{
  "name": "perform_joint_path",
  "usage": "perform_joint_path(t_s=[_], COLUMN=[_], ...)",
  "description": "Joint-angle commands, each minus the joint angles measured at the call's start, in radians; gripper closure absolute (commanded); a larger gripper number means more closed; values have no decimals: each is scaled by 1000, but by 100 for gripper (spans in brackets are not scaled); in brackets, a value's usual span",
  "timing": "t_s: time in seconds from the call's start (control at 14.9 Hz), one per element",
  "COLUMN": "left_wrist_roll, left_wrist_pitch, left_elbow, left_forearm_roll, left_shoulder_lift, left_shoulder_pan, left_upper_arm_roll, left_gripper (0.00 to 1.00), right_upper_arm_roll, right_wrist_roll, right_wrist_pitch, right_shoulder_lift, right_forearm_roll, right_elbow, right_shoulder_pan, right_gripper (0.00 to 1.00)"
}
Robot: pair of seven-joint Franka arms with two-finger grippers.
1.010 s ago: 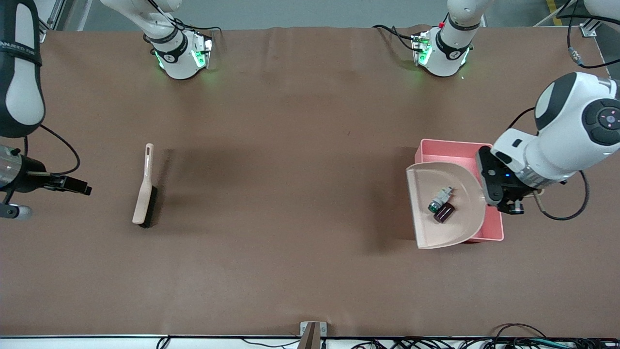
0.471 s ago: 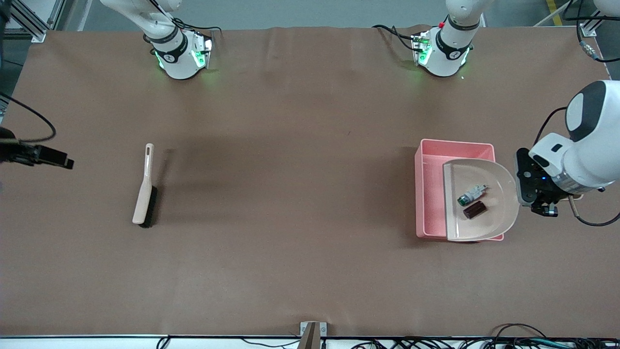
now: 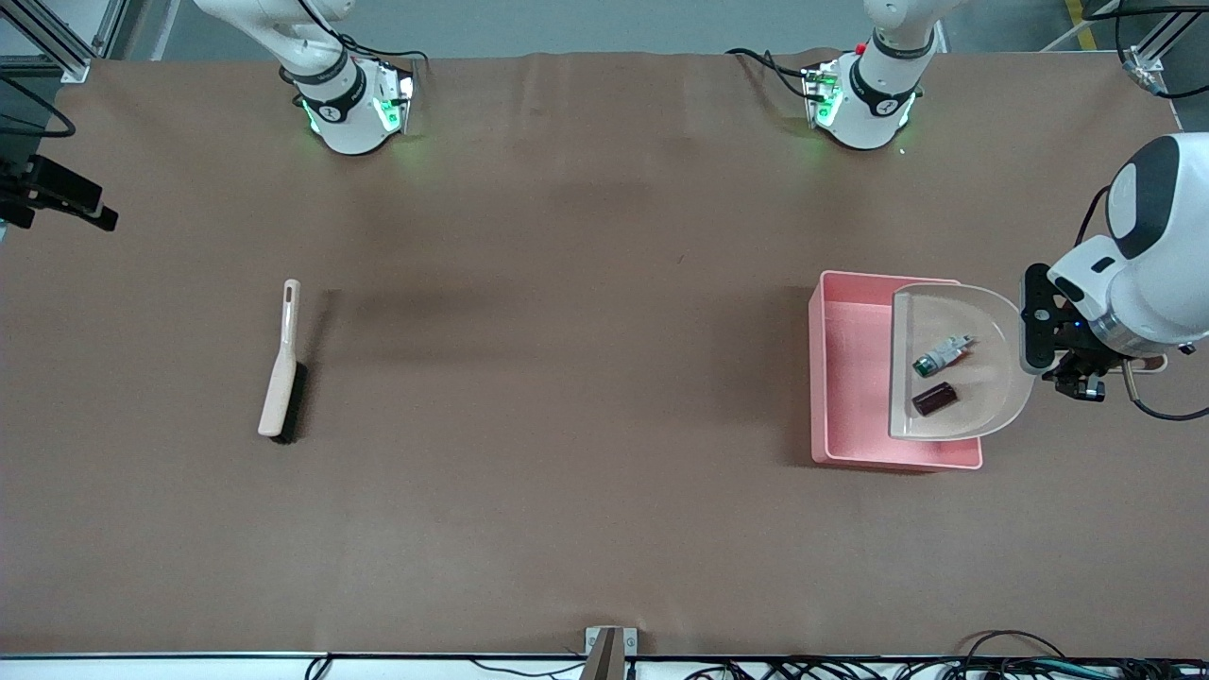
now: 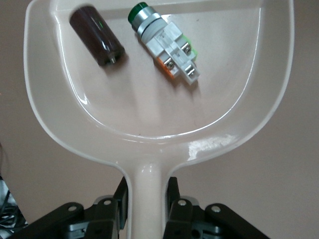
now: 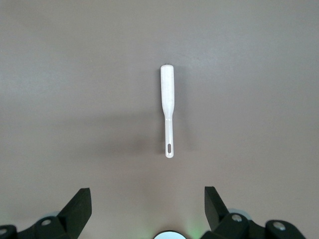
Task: Clean e-waste and dump in bin
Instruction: 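Tilt the dustpan with the left gripper to dump parts into the bin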
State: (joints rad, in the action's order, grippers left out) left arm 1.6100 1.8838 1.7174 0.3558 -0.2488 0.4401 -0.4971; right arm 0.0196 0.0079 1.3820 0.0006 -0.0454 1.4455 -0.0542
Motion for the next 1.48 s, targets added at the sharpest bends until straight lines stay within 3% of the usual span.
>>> perform_joint_path(t_s=[0.0, 0.2, 0.4, 0.88, 1.14, 1.28, 1.41], left_wrist_roll=[53, 54, 25, -111, -116, -117, -140], left_wrist_pitch=[41, 67, 69, 52, 52, 52, 52], left_elbow=[73, 110, 116, 120, 100, 39, 8], left_forearm_roll=[-12, -2, 142, 284, 290, 266, 175], left_shoulder_lift=[63, 78, 80, 75, 80, 71, 62], left_shoulder_pan=[-67, -104, -121, -147, -182, -193, -216], left_upper_arm_roll=[93, 137, 137, 135, 133, 137, 137], left_gripper=[99, 100, 100, 100, 100, 100, 99], right_upper_arm_roll=[0, -1, -3, 0, 5, 3, 0], right_wrist_roll=[-2, -5, -3, -3, -3, -2, -2], right_wrist_pitch=[48, 98, 141, 198, 198, 204, 206], right_shoulder_lift=[-25, -30, -21, 6, 1, 1, 1], right_forearm_roll=[25, 27, 21, 54, 85, 93, 94], right_elbow=[82, 95, 95, 119, 139, 139, 135], right_shoulder_pan=[-1, 1, 10, 25, 13, 14, 20], right_gripper=[0, 0, 0, 0, 0, 0, 0])
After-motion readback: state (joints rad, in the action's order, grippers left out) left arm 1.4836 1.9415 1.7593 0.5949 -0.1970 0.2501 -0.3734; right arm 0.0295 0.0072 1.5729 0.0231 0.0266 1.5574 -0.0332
